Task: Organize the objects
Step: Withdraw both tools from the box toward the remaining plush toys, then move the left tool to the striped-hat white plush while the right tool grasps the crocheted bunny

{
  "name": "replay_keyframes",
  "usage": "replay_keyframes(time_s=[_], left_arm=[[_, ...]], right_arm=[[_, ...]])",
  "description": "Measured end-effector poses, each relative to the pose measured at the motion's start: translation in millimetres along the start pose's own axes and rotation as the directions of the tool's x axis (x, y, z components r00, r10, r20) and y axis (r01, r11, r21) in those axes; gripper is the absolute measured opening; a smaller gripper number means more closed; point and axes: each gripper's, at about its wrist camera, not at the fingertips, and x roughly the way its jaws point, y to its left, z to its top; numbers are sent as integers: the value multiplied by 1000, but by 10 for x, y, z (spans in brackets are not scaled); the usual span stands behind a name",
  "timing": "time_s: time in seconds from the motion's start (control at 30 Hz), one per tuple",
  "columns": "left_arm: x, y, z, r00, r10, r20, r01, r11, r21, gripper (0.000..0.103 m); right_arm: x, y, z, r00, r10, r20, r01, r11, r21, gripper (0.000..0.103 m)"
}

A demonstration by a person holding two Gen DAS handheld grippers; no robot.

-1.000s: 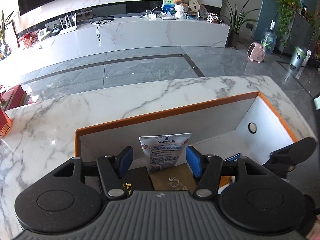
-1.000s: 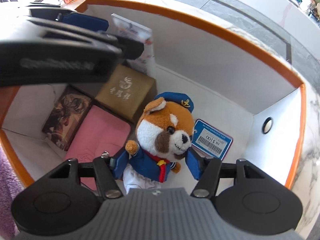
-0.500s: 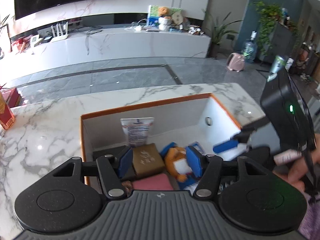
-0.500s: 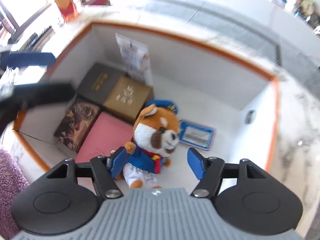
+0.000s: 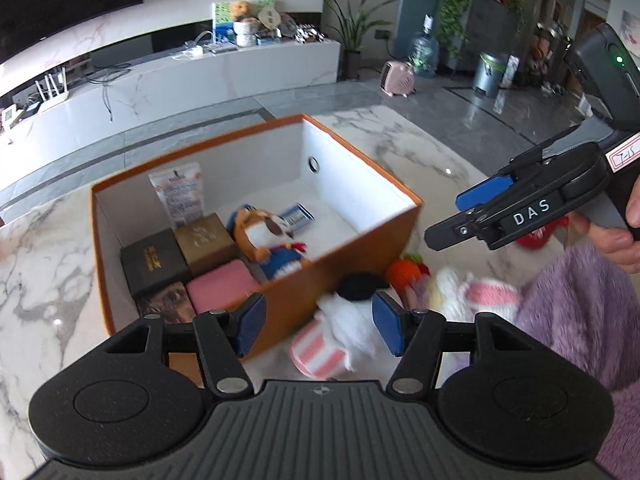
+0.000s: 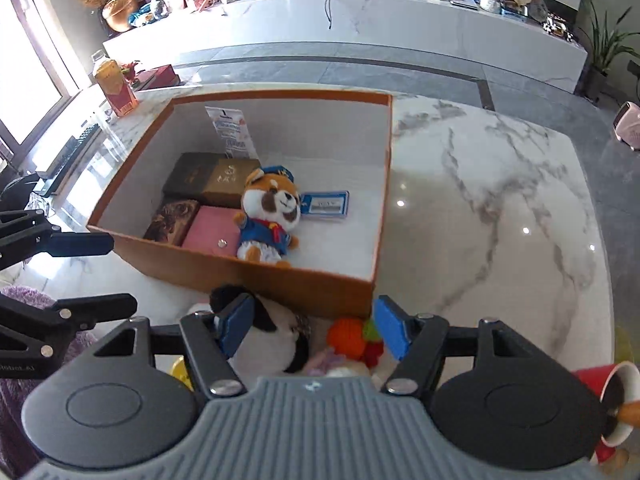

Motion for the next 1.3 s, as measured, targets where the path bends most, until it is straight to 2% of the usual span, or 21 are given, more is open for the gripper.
replay_keyframes(time_s=[0.2,0.3,0.47,0.67,0.87,1.13,1.3], left_arm=[[78,-153,-176,998,-12,-54,13,1000,12,69],[143,-199,-252,996,8,-93,-7,1000,10,69],[187,-220,-354,991,41,-128,-43,999,-17,69],[194,-267,-395,987,63,-146,-68,997,-27,69],[223,-303,-431,984,73,-162,-79,996,-34,69],[253,-333,-446,983,66,-170,-75,996,-46,69],[270,-341,-449,984,70,-166,-77,996,-36,71]], right_arm=[[24,-65,-487,997,-66,-38,66,998,-12,69],[79,-50,-646,994,-92,-53,90,995,-35,69],[144,-71,-808,995,-79,-67,76,996,-42,71],[310,-121,-930,990,-103,-96,99,994,-46,74],[407,-177,-946,991,-84,-107,83,996,-12,76],[487,-204,-951,990,-74,-119,75,997,10,76],[534,-194,-946,990,-67,-128,68,998,2,71]])
